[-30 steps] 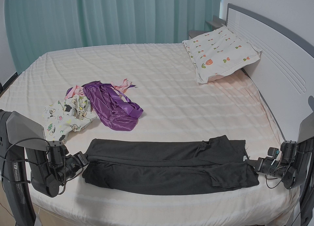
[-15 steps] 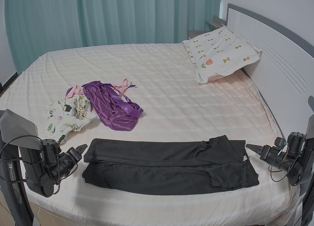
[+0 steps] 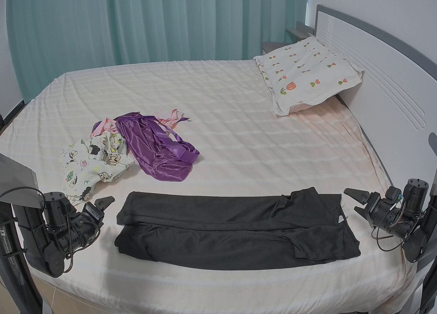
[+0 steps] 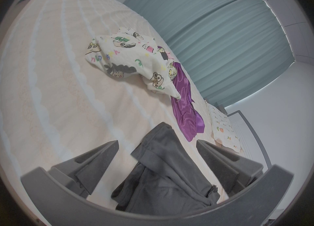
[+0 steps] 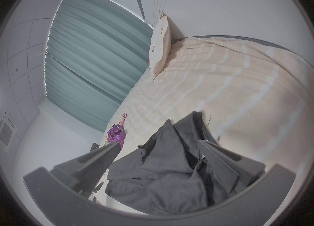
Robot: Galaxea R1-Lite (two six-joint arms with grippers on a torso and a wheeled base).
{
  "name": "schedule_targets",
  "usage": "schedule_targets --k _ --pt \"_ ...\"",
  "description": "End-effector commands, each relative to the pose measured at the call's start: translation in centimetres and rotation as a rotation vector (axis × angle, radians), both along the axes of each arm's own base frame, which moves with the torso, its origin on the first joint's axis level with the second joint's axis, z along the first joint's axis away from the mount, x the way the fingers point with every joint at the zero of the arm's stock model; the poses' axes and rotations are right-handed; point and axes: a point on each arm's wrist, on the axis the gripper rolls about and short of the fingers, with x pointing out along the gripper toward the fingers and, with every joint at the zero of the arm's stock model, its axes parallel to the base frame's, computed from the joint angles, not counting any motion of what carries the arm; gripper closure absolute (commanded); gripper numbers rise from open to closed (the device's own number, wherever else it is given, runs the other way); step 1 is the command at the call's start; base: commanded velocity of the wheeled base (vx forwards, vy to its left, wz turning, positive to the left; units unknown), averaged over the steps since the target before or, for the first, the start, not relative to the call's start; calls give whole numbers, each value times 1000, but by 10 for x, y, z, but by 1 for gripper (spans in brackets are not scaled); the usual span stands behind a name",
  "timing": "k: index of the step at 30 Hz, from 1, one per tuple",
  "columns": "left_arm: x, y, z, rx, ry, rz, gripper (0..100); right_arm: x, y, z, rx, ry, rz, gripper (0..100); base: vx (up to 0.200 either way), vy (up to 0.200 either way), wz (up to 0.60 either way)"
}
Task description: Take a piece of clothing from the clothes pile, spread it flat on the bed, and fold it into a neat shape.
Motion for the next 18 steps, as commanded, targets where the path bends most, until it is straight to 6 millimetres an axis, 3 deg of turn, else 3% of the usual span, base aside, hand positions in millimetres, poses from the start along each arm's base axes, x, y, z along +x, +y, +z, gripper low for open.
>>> schedule_targets --k 1,18 --pt "-2 1 -3 -6 8 -4 0 -2 7 3 -2 -12 16 0 0 0 0" --pt "-10 1 -6 -42 40 -69 0 -5 9 -1 -13 9 0 0 0 0 0"
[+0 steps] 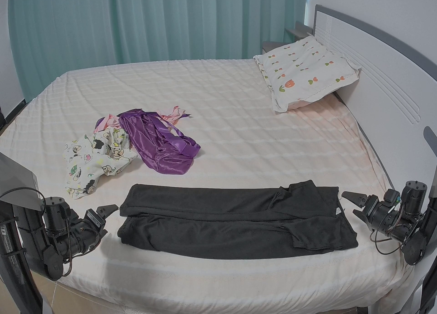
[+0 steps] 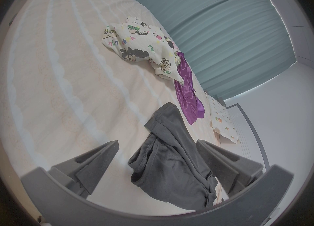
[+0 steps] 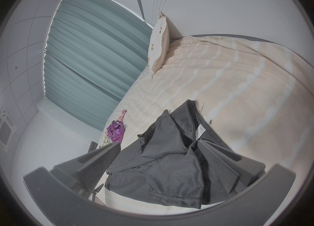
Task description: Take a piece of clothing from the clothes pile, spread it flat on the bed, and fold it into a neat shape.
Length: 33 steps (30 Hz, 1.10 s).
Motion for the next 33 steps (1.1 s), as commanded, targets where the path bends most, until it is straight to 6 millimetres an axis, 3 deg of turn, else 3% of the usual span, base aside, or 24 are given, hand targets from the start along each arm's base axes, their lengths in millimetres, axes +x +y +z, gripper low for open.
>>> schedule_targets --k 1,17,24,33 --pt "0 1 1 1 -14 3 0 0 0 1 -1 -11 2 0 0 0 0" --pt "3 -2 6 -9 -39 -2 0 -1 0 7 -9 -37 -10 0 0 175 0" --pt "7 -38 -6 7 -8 -145 0 -1 0 6 -9 -35 -9 0 0 0 0" --pt "13 -56 -23 161 -19 -251 0 -1 2 6 -7 -31 -1 0 0 0 0"
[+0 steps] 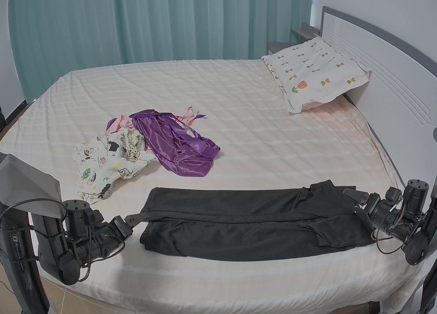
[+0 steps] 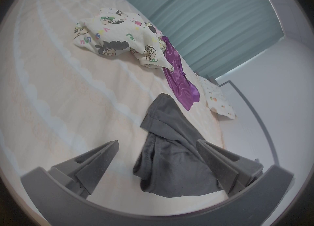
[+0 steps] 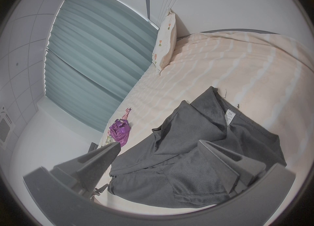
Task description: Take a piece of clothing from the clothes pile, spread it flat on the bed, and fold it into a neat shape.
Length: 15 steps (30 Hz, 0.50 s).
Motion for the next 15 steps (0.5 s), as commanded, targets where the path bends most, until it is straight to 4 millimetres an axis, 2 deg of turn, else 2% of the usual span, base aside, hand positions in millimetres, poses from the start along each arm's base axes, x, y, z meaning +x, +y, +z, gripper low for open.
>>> schedule_targets --k 1,8,15 --pt "5 -9 -16 66 9 -31 0 0 2 0 1 -9 9 0 0 0 0" --pt "10 -14 -15 75 -17 -46 0 -1 4 -1 1 1 17 0 0 0 0" --pt "6 -30 -13 108 -42 -125 0 -1 4 -2 1 4 17 0 0 0 0"
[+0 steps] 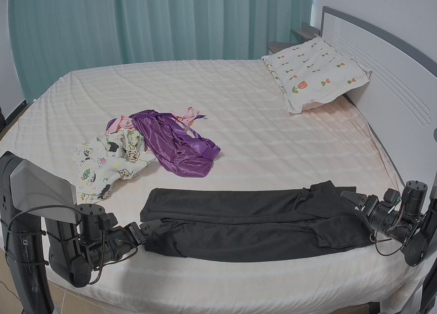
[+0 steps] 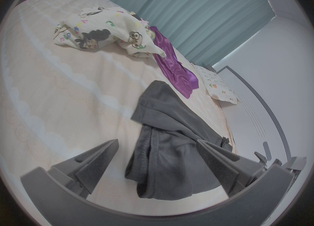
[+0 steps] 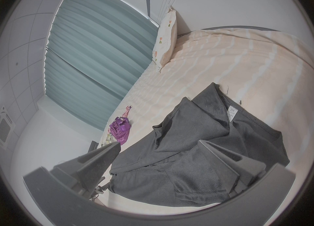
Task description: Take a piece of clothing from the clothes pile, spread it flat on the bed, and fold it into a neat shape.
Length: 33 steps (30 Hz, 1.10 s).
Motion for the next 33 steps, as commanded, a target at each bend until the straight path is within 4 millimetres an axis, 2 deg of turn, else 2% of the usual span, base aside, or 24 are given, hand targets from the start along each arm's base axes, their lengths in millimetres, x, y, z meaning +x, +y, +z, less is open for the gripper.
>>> schedule_targets --k 1,4,5,18,25,33 --pt "-1 -9 1 1 -20 -34 0 1 0 0 0 -8 0 0 0 0 0" --pt "-2 -12 1 4 -22 -46 0 1 0 0 0 -8 0 0 0 0 0" --pt "-2 -12 1 7 -21 -47 100 1 0 0 0 -8 0 0 0 0 0" --pt "-13 -1 -6 106 17 1 100 1 0 -1 1 -5 3 0 0 0 0" --pt "-25 2 -3 113 44 1 100 0 0 0 1 -5 3 0 0 0 0" --pt "-27 8 -1 115 44 22 100 0 0 -1 1 -4 3 0 0 0 0"
